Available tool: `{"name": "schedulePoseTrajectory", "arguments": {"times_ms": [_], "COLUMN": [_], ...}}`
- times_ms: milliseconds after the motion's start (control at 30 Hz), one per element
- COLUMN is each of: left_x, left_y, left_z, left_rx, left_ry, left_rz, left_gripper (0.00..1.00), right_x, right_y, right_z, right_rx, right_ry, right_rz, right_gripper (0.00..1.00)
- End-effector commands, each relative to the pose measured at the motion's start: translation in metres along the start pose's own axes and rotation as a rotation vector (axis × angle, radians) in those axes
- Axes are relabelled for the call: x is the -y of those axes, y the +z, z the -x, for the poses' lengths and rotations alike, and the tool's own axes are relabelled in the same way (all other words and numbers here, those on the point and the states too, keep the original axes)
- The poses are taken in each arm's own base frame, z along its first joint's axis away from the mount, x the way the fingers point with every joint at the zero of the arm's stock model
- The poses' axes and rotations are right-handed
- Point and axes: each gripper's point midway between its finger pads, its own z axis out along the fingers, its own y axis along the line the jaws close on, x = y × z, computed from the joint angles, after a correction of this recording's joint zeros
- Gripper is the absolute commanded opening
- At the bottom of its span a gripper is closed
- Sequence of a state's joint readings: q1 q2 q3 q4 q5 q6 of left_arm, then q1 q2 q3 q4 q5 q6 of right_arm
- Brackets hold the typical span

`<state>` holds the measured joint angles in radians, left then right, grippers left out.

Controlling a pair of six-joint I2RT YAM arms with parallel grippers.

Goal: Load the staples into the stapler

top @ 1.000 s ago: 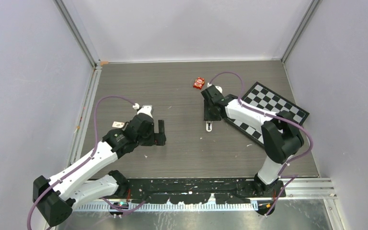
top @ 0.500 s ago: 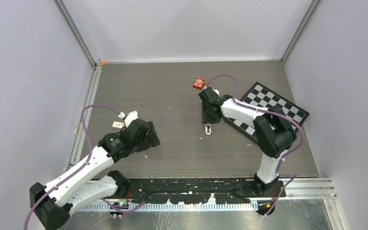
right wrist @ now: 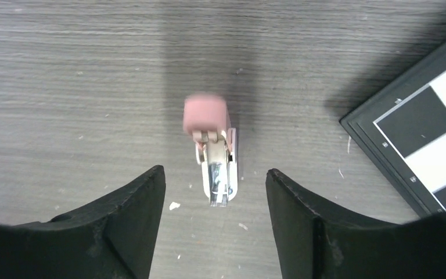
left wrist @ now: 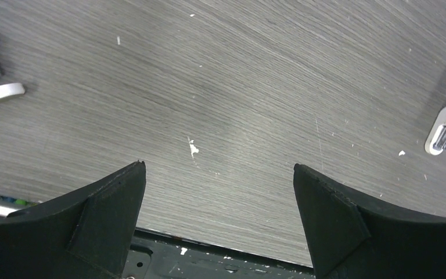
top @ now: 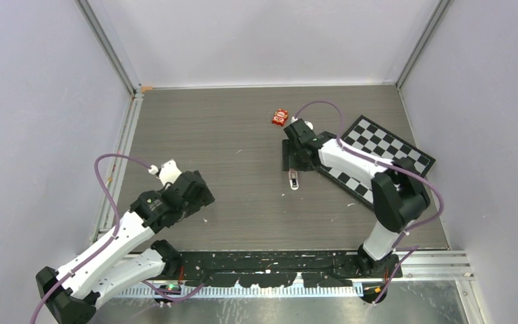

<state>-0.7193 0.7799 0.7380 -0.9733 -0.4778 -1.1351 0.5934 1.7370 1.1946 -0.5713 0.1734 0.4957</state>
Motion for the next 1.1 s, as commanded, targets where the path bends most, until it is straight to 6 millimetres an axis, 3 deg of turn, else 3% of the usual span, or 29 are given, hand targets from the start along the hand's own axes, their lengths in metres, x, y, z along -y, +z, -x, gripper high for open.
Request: {"name": "schedulePoseTrajectory", "arguments": {"times_ms": [0,133,300,467,633,833,933,1067], "left_x": [-0.006,-0.027,-0.059,-0.105,-0.141,-0.177,-0.190,-0.202], "left_y": [-0.008,-0.007,-0.003,-0.012,-0.015,0.001,0.009,0.012], "left_z": [0.019,0.025,0.034,0.049,0.053,0.027,0.021,0.027], "left_rx": [0.060,0.080,0.045,0.096,0.168,0.117,0.106,0.167], "left_ry": [-0.107,-0.170,-0.336,-0.567,-0.795,-1.034,-1.095,-1.131], "left_rz": [0.069,0.198,0.376,0.558,0.674,0.816,0.851,0.863], "left_gripper": [1.00,1.00,0.99,0.99,1.00,1.00,1.00,1.00], "right_x": [-0.003,-0.007,-0.023,-0.032,-0.034,-0.040,-0.040,-0.034], "right_y": [-0.050,-0.074,-0.092,-0.109,-0.129,-0.158,-0.166,-0.170], "right_z": [0.015,0.013,0.004,-0.002,-0.012,-0.008,-0.009,-0.014], "right_rx": [0.087,0.133,0.150,0.185,0.185,0.242,0.248,0.249], "right_ry": [0.028,0.048,0.051,0.044,0.018,0.000,-0.023,-0.050], "right_rz": [0.068,0.141,0.248,0.330,0.401,0.491,0.505,0.492], "right_gripper": [0.70,0.79,0.82,0.99,1.00,1.00,1.00,1.00]}}
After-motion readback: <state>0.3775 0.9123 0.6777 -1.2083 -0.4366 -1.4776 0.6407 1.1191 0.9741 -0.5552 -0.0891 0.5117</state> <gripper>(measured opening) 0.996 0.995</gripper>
